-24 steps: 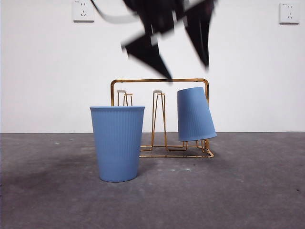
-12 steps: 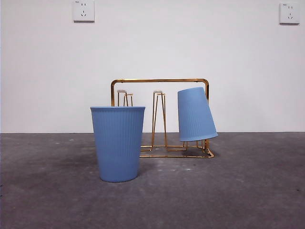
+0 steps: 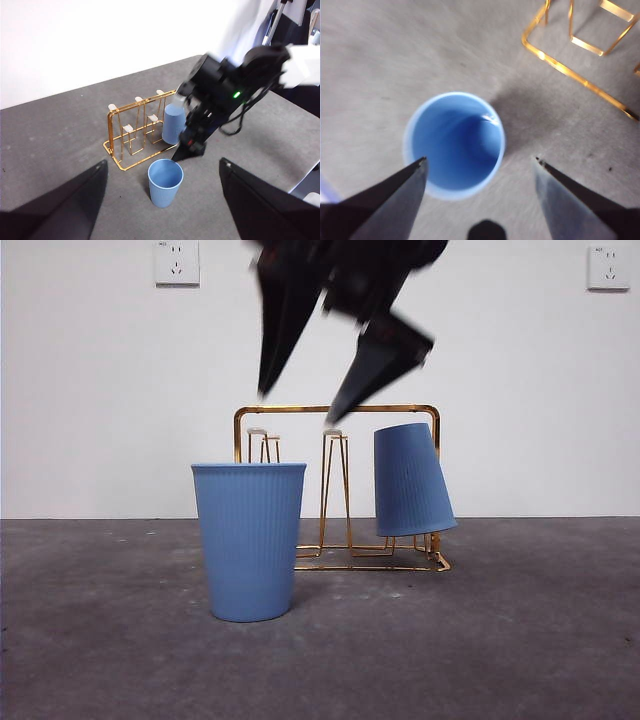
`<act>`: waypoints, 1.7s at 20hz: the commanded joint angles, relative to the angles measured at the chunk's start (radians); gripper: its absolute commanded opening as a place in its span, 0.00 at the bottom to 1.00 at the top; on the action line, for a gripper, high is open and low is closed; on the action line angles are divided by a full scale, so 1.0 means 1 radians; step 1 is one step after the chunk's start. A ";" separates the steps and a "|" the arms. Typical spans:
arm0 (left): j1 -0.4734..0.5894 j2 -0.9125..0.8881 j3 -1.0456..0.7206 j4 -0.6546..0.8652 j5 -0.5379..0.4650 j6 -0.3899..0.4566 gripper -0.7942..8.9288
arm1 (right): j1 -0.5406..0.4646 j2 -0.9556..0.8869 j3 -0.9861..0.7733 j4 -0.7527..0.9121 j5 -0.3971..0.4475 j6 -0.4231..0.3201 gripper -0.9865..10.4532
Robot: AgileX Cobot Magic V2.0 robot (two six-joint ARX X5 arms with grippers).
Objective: Pick up cup 1,put cup 1 in the cup rack,pick up cup 2,put cup 2 in the cup rack
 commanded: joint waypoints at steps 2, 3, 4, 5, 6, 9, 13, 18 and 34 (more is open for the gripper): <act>-0.002 -0.002 -0.005 0.006 0.005 -0.009 0.47 | 0.021 0.090 -0.007 0.024 0.054 0.030 0.39; -0.002 -0.002 -0.005 0.006 0.008 -0.008 0.47 | 0.022 0.111 -0.007 0.027 0.056 0.040 0.39; -0.002 -0.002 -0.005 0.006 0.008 -0.008 0.47 | 0.022 0.134 -0.007 0.031 0.063 0.050 0.39; -0.002 -0.002 -0.005 0.006 0.008 -0.008 0.47 | 0.022 0.151 -0.007 0.034 0.069 0.055 0.38; -0.002 -0.002 -0.005 0.006 0.008 -0.008 0.47 | 0.021 0.170 -0.007 0.035 0.069 0.068 0.35; -0.002 -0.002 -0.005 0.006 0.008 -0.008 0.47 | 0.022 0.191 -0.007 0.034 0.064 0.050 0.08; -0.002 0.008 -0.005 0.008 0.008 -0.008 0.47 | 0.033 0.135 -0.002 0.026 0.058 0.021 0.08; -0.002 0.017 -0.006 0.070 0.083 -0.016 0.47 | 0.034 -0.195 -0.002 0.013 0.087 -0.005 0.08; -0.003 0.336 -0.006 0.685 0.795 -0.163 0.57 | 0.034 -0.992 -0.002 0.297 0.018 -0.099 0.08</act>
